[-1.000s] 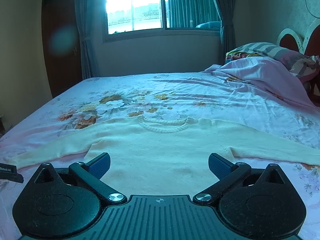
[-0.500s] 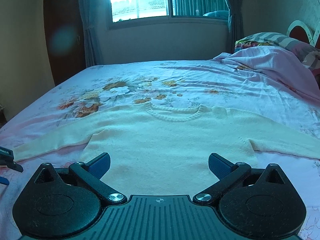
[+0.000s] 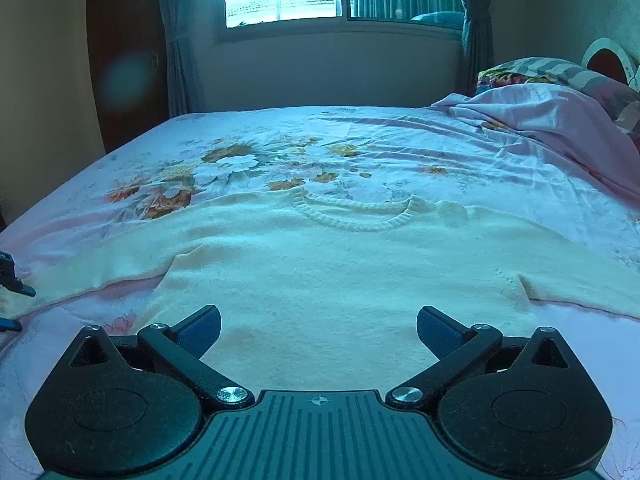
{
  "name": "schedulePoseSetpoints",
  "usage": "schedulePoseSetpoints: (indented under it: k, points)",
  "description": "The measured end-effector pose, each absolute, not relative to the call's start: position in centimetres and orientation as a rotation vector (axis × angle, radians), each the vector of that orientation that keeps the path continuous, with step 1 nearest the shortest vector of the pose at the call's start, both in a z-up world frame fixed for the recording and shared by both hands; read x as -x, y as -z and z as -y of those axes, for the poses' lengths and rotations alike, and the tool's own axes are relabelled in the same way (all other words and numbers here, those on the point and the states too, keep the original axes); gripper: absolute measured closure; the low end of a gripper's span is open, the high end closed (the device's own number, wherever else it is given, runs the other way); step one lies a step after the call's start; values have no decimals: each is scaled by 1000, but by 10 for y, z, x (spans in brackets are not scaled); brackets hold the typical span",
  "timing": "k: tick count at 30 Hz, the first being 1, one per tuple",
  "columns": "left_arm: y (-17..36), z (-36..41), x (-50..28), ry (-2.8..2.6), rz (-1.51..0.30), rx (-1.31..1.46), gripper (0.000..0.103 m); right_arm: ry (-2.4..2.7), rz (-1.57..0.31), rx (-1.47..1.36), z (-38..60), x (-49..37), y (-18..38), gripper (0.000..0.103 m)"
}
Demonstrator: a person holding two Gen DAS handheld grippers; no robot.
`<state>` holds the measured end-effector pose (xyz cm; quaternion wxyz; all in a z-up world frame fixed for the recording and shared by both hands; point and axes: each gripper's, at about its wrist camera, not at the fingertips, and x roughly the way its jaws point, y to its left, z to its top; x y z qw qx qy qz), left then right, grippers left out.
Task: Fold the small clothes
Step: 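Move the left gripper to the sweater's sleeve cuff and grasp it, then fold the held sleeve across the sweater body and release it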
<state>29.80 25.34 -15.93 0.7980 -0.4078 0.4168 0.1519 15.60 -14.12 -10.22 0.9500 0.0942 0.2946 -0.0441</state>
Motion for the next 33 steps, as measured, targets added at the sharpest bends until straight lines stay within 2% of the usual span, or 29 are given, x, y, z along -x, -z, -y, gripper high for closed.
schedulePoseSetpoints:
  k: [4, 6, 10, 12, 15, 19, 22, 26, 28, 31, 33]
  points:
    - [163, -262, -304, -317, -870, 906, 52, 90, -612, -193, 141, -159, 107, 0]
    - [165, -264, -305, -317, -854, 928, 55, 92, -617, -195, 142, -160, 109, 0]
    - [170, -273, -304, -333, -846, 942, 88, 93, -625, -195, 142, -160, 111, 0]
    - [173, -279, -300, -348, -845, 954, 98, 94, -624, -195, 141, -159, 112, 0]
    - [167, -277, -299, -364, -831, 919, 100, 91, -629, -194, 142, -160, 113, 0]
    - [121, -232, -320, -283, -763, 631, 101, 99, -633, -205, 148, -160, 115, 0]
    - [76, -176, -338, -123, -695, 457, 101, 109, -632, -222, 157, -159, 116, 0]
    - [32, -62, -345, 197, -653, 242, 101, 137, -638, -250, 174, -157, 118, 0]
    - [29, -1, -340, 366, -679, 161, 101, 163, -637, -248, 183, -153, 119, 0]
    - [55, 78, -312, 577, -793, 55, 100, 207, -639, -253, 201, -146, 122, 0]
    - [86, 114, -293, 647, -880, -26, 93, 232, -650, -261, 214, -141, 125, 0]
